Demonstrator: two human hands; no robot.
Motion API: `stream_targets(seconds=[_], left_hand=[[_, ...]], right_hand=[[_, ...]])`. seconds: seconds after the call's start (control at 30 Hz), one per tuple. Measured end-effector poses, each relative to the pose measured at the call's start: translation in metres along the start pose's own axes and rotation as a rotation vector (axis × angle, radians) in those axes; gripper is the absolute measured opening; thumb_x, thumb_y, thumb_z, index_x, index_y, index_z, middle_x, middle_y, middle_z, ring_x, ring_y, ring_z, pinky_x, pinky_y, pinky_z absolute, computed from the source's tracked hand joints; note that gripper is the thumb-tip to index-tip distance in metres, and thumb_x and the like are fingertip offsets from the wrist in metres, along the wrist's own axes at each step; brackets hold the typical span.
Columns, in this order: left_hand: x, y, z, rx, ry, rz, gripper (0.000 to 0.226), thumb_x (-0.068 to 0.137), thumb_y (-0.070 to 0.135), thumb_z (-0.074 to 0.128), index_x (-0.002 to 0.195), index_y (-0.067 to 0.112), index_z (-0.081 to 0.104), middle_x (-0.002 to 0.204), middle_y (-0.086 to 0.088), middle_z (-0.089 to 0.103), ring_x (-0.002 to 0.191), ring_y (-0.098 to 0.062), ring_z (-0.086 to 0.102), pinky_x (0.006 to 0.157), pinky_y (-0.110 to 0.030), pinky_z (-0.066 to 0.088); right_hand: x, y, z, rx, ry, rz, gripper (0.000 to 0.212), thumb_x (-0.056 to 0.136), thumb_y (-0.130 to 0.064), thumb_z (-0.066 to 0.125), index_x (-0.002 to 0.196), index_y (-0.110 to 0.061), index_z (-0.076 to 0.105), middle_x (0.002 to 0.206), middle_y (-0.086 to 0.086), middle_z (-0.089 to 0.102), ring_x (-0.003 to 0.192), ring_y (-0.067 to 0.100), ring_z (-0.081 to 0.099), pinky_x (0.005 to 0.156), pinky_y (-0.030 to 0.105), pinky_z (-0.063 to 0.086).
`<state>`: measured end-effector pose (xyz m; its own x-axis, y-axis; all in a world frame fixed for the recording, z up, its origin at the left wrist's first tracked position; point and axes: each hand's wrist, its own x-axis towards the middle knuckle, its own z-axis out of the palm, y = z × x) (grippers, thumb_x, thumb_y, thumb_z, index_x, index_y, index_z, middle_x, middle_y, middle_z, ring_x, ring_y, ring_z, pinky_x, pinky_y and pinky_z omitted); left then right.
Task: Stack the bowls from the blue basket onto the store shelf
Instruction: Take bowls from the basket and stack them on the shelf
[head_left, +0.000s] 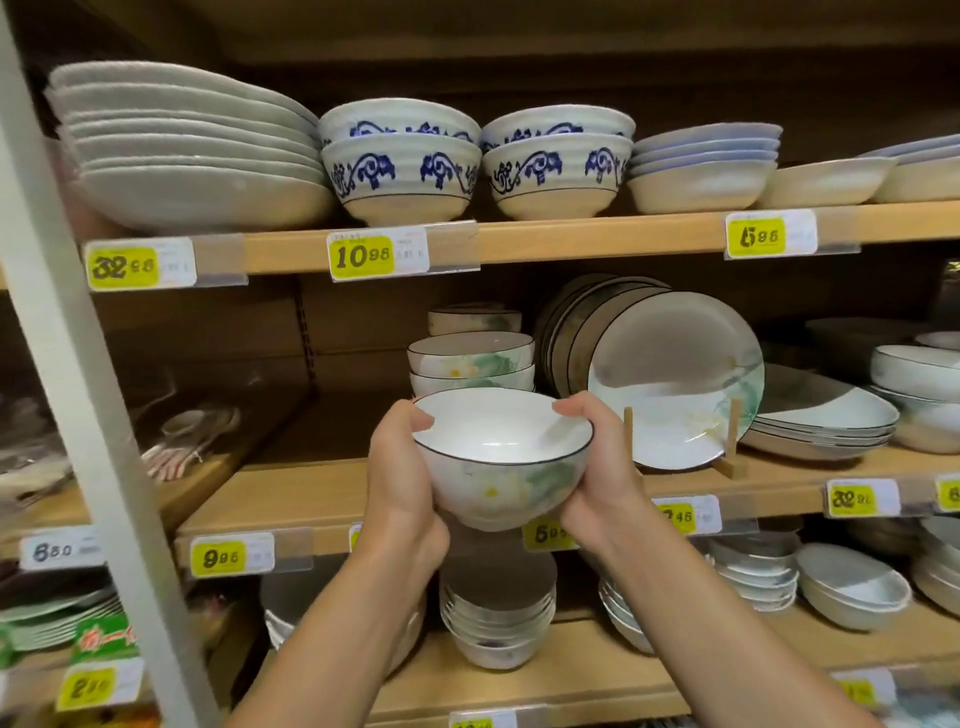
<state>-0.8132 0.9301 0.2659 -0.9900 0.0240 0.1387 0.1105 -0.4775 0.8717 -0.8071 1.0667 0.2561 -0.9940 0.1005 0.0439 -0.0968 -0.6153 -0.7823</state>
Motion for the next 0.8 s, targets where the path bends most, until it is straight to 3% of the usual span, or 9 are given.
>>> stream_targets(seconds=[0.1,0.17,0.23,0.33,0.4,0.5,0.6,0.7,0.8], left_hand=[[-0.002,0.005,0.001,0.057,0.022,0.052,0.034,0.089,0.033,0.040,0.067,0.024,0.063,0.065,0.006,0.071,0.064,-0.015,0.067,0.062,-0.030,0.048],[-0.007,-0.004,0.000,0.115,0.004,0.128,0.038,0.092,0.045,0.036,0.086,0.024,0.067,0.085,0.008,0.075,0.084,-0.016,0.069,0.072,-0.035,0.050],[-0.018,-0.016,-0.004,0.165,-0.087,0.184,0.050,0.084,0.059,0.038,0.113,0.030,0.065,0.109,0.006,0.072,0.104,-0.014,0.066,0.084,-0.038,0.054],[-0.013,-0.010,-0.007,0.203,-0.224,0.263,0.071,0.072,0.067,0.048,0.133,0.032,0.053,0.126,0.002,0.065,0.118,-0.018,0.059,0.096,-0.043,0.051],[-0.001,0.003,-0.010,0.237,-0.354,0.284,0.086,0.065,0.066,0.065,0.138,0.025,0.047,0.130,0.000,0.062,0.122,-0.019,0.057,0.098,-0.042,0.050],[0.015,0.021,-0.017,0.365,-0.532,0.331,0.099,0.054,0.049,0.086,0.139,0.024,0.043,0.130,0.005,0.062,0.121,-0.012,0.058,0.089,-0.024,0.052],[0.029,0.035,-0.017,0.439,-0.573,0.387,0.087,0.064,0.027,0.082,0.142,0.022,0.043,0.133,0.004,0.060,0.123,-0.011,0.057,0.090,-0.020,0.051],[0.044,0.046,-0.013,0.486,-0.563,0.461,0.084,0.067,0.027,0.081,0.141,0.023,0.044,0.136,0.004,0.058,0.126,-0.012,0.054,0.100,-0.024,0.048],[0.057,0.052,-0.012,0.516,-0.571,0.483,0.084,0.067,0.026,0.081,0.142,0.021,0.044,0.138,0.004,0.056,0.128,-0.011,0.053,0.106,-0.028,0.044]], right_hand=[[-0.003,0.004,0.000,0.026,0.075,-0.088,0.028,0.082,-0.028,0.050,0.097,-0.012,0.068,0.081,0.009,0.076,0.083,0.028,0.068,0.059,0.035,0.057],[-0.006,0.004,0.003,-0.001,0.116,-0.165,0.023,0.084,-0.027,0.049,0.095,-0.017,0.067,0.080,0.005,0.076,0.088,0.027,0.067,0.072,0.042,0.060],[-0.008,0.004,0.006,-0.043,0.139,-0.237,0.026,0.083,-0.030,0.049,0.102,-0.023,0.065,0.093,0.005,0.075,0.097,0.026,0.065,0.087,0.048,0.055],[-0.007,-0.007,0.013,-0.123,0.122,-0.324,0.053,0.074,-0.045,0.048,0.123,-0.026,0.055,0.116,0.008,0.064,0.108,0.025,0.060,0.086,0.041,0.055],[-0.001,-0.018,0.018,-0.179,0.120,-0.362,0.061,0.075,-0.053,0.046,0.126,-0.021,0.053,0.116,0.010,0.065,0.109,0.024,0.061,0.084,0.038,0.055],[0.007,-0.036,0.025,-0.206,0.159,-0.377,0.050,0.088,-0.057,0.040,0.113,-0.019,0.058,0.101,0.006,0.070,0.099,0.019,0.066,0.078,0.035,0.054],[0.018,-0.047,0.031,-0.177,0.129,-0.419,0.046,0.097,-0.054,0.033,0.099,-0.019,0.063,0.086,0.003,0.075,0.080,0.012,0.071,0.066,0.028,0.054],[0.029,-0.053,0.042,-0.136,0.144,-0.454,0.052,0.098,-0.053,0.032,0.124,-0.015,0.057,0.109,0.008,0.071,0.099,0.018,0.068,0.083,0.035,0.056],[0.041,-0.056,0.047,-0.141,0.157,-0.487,0.055,0.099,-0.053,0.031,0.125,-0.013,0.058,0.109,0.009,0.072,0.101,0.020,0.068,0.084,0.034,0.056]])
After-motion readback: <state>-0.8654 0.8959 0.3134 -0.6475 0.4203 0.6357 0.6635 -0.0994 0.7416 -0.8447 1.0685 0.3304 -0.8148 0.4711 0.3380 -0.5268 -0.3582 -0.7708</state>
